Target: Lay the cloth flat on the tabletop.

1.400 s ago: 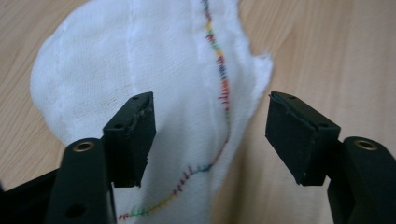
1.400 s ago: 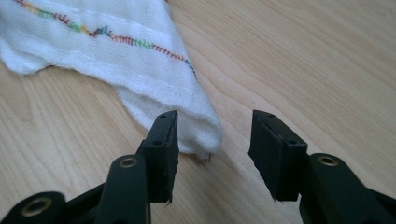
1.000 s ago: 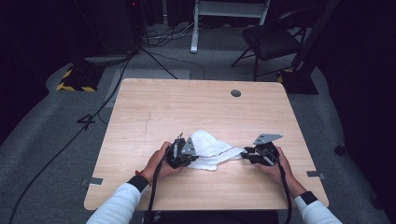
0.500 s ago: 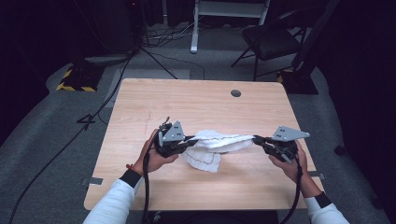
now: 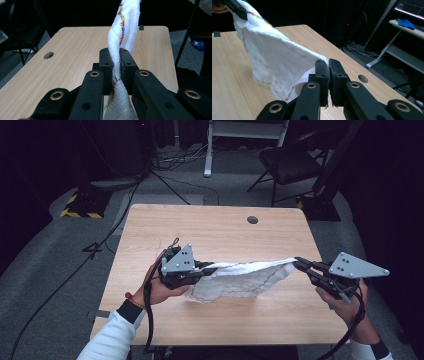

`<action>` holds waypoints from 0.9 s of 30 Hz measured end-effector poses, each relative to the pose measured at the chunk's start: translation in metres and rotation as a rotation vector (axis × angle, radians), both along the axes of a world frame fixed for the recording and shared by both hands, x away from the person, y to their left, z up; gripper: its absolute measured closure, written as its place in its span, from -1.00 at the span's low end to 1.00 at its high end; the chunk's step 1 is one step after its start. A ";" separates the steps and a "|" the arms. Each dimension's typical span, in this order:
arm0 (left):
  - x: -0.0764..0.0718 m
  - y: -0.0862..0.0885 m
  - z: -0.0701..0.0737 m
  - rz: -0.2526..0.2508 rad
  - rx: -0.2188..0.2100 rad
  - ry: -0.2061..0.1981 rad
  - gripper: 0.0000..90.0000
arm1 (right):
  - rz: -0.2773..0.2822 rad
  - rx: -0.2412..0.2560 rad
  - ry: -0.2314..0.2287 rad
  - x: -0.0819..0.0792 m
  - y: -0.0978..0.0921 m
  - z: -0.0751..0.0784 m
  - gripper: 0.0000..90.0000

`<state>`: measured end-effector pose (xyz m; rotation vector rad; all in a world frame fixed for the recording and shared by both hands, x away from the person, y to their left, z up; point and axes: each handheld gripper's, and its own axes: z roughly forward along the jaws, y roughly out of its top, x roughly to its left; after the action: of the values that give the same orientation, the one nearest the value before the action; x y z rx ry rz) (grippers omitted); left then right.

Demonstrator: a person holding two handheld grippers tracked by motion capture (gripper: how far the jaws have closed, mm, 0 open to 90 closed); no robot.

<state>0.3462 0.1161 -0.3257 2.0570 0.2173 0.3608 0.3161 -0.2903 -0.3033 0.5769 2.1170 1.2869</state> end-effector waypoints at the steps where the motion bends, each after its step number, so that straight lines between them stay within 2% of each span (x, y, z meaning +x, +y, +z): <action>1: 0.000 0.000 0.000 0.000 0.000 0.000 0.85 | 0.000 0.000 0.000 0.000 0.000 0.000 0.92; 2: 0.009 0.001 -0.006 0.014 -0.012 0.032 0.85 | -0.014 -0.012 0.006 0.002 0.002 -0.001 0.92; 4: 0.023 0.001 -0.014 0.033 -0.017 0.068 0.84 | -0.035 -0.026 0.021 0.009 0.006 -0.004 0.92; 5: 0.031 0.002 -0.019 0.050 -0.012 0.078 0.84 | -0.043 -0.031 0.032 0.015 0.008 -0.007 0.92; 7: 0.051 0.003 -0.028 0.083 -0.027 0.127 0.84 | -0.060 -0.050 0.052 0.032 0.014 -0.012 0.92; 10: 0.080 0.004 -0.040 0.148 -0.021 0.168 0.82 | -0.088 -0.081 0.089 0.065 0.024 -0.020 0.92; 12: 0.104 0.005 -0.049 0.201 -0.001 0.186 0.80 | -0.107 -0.091 0.112 0.088 0.032 -0.024 0.92; 15: 0.133 0.008 -0.061 0.279 0.009 0.210 0.79 | -0.137 -0.122 0.121 0.122 0.047 -0.033 0.91; 16: 0.141 0.009 -0.066 0.316 0.011 0.216 0.73 | -0.147 -0.136 0.120 0.134 0.052 -0.038 0.90; 17: 0.141 0.009 -0.066 0.316 0.011 0.216 0.61 | -0.154 -0.135 0.130 0.148 0.057 -0.043 0.83; 18: 0.156 0.012 -0.076 0.432 0.009 0.240 0.50 | -0.171 -0.139 0.133 0.160 0.062 -0.049 0.74; 19: 0.162 0.014 -0.081 0.476 0.005 0.257 0.36 | -0.211 -0.168 0.126 0.172 0.066 -0.055 0.64; 20: 0.166 0.017 -0.085 0.508 -0.004 0.276 0.17 | -0.253 -0.187 0.128 0.183 0.070 -0.062 0.52; 22: 0.168 0.020 -0.093 0.521 -0.003 0.301 -0.08 | -0.270 -0.169 0.178 0.198 0.071 -0.074 0.40; 24: 0.165 0.020 -0.102 0.504 0.046 0.294 -0.27 | -0.272 -0.186 0.186 0.200 0.074 -0.083 0.28; 25: 0.161 0.018 -0.107 0.496 0.084 0.294 -0.32 | -0.250 -0.180 0.197 0.198 0.074 -0.087 0.26; 26: 0.157 0.018 -0.111 0.490 0.135 0.276 -0.36 | -0.228 -0.177 0.205 0.195 0.073 -0.091 0.22; 27: 0.152 0.017 -0.116 0.480 0.157 0.272 -0.38 | -0.218 -0.177 0.215 0.191 0.073 -0.095 0.17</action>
<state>0.4983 0.1327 -0.4421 2.1930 0.8809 0.3955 0.5072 -0.2173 -0.3986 0.8742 2.2384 0.9426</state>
